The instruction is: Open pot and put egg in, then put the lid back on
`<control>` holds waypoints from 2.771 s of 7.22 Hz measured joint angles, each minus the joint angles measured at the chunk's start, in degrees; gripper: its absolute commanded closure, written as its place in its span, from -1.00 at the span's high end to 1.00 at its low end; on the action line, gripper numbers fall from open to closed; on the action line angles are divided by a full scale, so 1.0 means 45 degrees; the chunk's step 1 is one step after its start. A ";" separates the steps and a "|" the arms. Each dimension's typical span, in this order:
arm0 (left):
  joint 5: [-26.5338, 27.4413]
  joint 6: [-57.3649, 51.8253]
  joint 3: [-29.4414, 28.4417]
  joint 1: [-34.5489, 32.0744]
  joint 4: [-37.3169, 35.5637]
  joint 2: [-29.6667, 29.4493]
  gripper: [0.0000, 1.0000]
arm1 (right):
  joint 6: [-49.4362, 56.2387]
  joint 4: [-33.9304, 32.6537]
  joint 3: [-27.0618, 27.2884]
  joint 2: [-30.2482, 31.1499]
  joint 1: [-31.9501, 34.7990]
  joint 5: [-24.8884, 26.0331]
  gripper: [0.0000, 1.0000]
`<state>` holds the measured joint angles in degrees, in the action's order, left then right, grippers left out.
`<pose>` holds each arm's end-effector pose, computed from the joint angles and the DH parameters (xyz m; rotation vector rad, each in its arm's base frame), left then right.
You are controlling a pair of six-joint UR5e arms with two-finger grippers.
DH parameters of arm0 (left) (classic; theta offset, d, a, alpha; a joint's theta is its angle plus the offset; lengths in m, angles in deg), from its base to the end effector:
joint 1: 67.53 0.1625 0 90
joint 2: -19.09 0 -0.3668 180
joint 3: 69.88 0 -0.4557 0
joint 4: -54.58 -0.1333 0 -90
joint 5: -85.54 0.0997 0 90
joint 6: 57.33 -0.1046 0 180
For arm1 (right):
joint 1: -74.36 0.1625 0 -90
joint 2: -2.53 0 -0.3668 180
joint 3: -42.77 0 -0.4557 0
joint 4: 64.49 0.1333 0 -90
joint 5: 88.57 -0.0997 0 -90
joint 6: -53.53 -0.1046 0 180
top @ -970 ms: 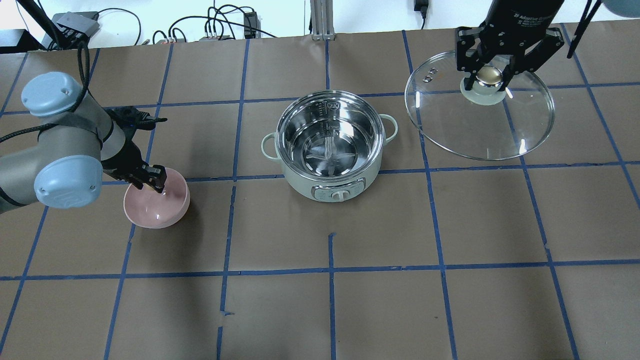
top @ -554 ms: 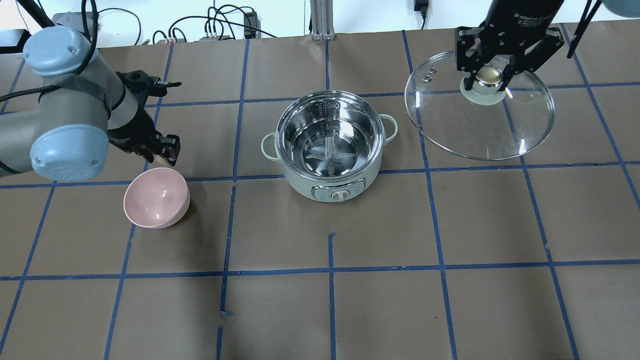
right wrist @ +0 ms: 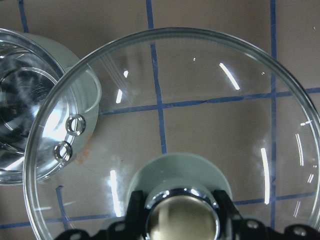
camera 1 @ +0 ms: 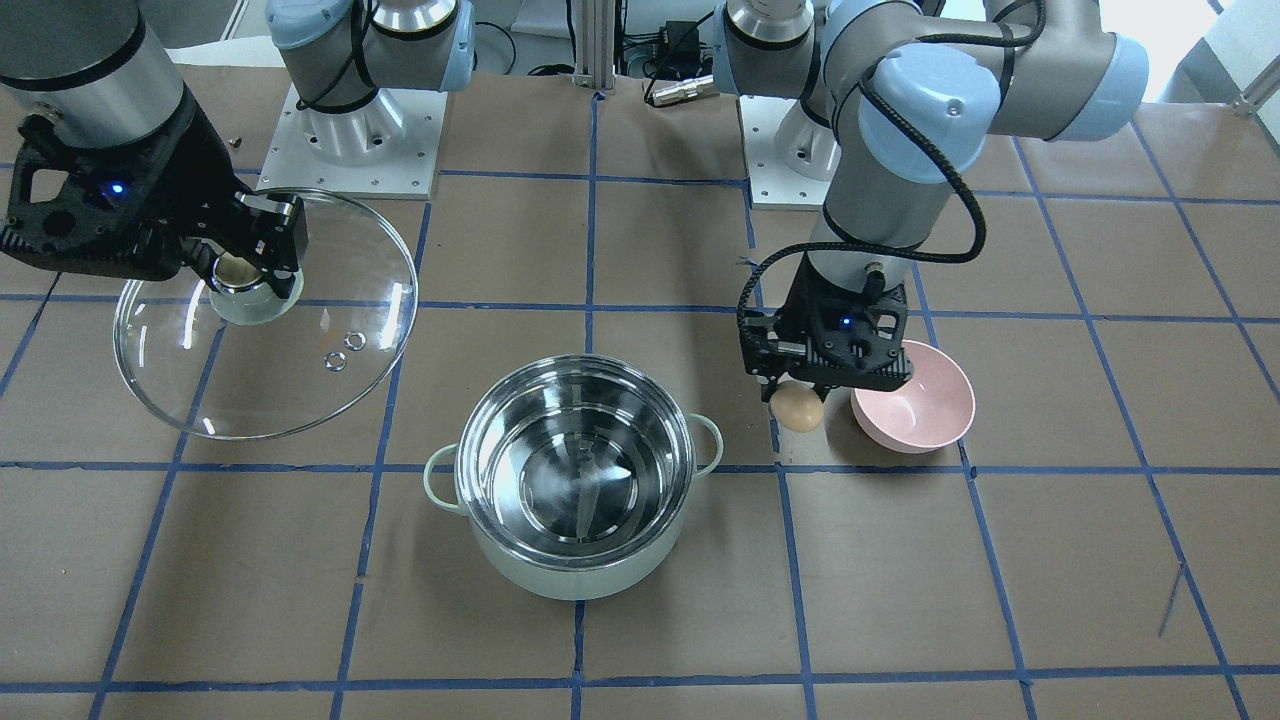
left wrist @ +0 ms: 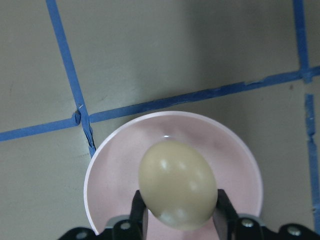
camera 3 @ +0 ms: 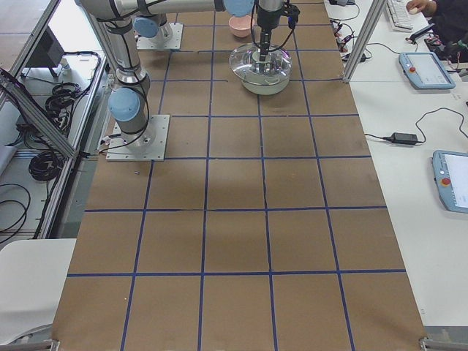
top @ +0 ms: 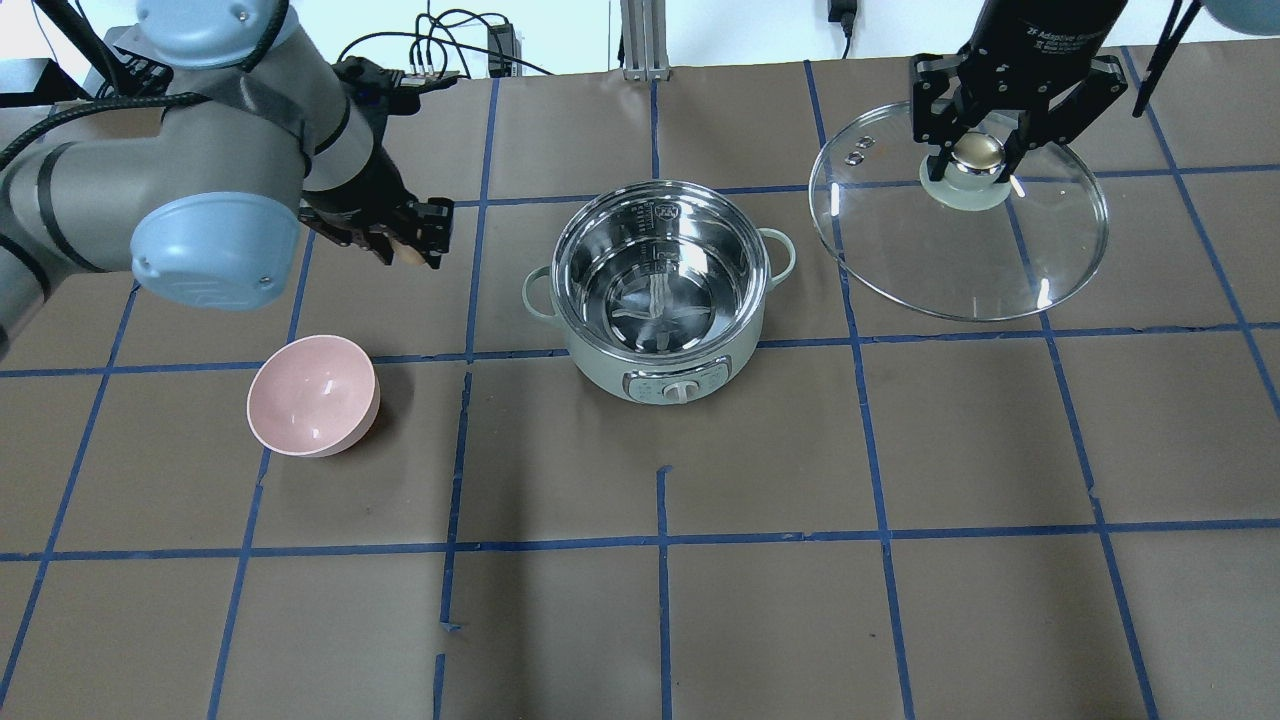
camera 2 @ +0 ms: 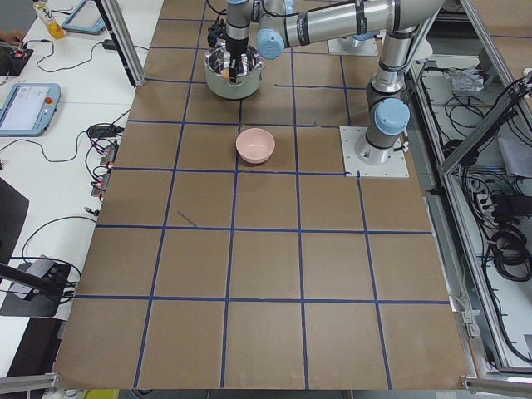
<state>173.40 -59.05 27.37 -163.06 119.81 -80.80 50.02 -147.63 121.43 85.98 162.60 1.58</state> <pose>-0.1955 -0.5951 0.2992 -0.1994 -3.0868 0.2042 0.1148 -0.5956 0.4568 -0.1442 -3.1346 -0.0566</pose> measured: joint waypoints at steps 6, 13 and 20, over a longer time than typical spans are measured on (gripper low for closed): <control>-0.0261 0.1384 -0.0571 -0.1893 -0.1483 -0.2017 -0.67 | 0.0138 -0.0032 0.0000 0.0009 0.0012 -0.0001 -0.76; -0.0204 0.1745 -0.0636 -0.2579 -0.1732 -0.1992 1.00 | 0.0153 -0.0024 0.0030 0.0001 0.0019 0.0005 -0.76; 0.0312 0.0329 -0.0783 0.1090 0.2362 0.1202 1.00 | -0.0365 -0.0166 -0.0146 -0.0376 0.0611 -0.0203 -0.83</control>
<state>174.81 -57.57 23.84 -158.16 130.44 -75.39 48.38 -148.38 120.77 84.29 165.35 0.67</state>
